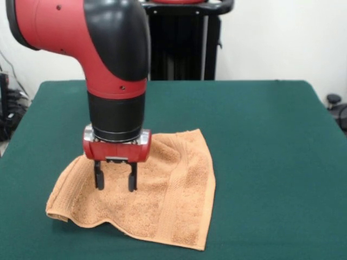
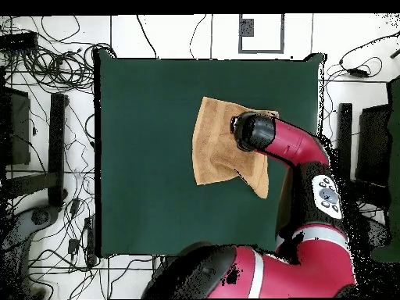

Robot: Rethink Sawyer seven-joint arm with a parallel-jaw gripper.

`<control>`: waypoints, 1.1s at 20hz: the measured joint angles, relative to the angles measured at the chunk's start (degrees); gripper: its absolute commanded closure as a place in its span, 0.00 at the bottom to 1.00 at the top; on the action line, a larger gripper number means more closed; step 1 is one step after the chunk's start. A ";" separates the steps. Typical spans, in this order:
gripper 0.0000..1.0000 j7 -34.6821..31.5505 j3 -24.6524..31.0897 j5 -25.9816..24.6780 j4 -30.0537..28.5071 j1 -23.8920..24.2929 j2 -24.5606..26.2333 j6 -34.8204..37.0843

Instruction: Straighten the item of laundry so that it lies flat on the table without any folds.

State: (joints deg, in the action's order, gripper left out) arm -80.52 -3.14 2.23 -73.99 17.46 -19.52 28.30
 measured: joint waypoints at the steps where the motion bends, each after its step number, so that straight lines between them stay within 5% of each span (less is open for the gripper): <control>1: 0.00 0.00 -0.04 0.01 0.01 -0.39 0.22 0.00; 22: 0.00 0.00 -0.08 0.04 0.56 -2.24 3.78 -0.15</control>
State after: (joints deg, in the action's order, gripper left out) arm -80.52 -3.22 2.26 -73.43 15.22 -15.74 28.15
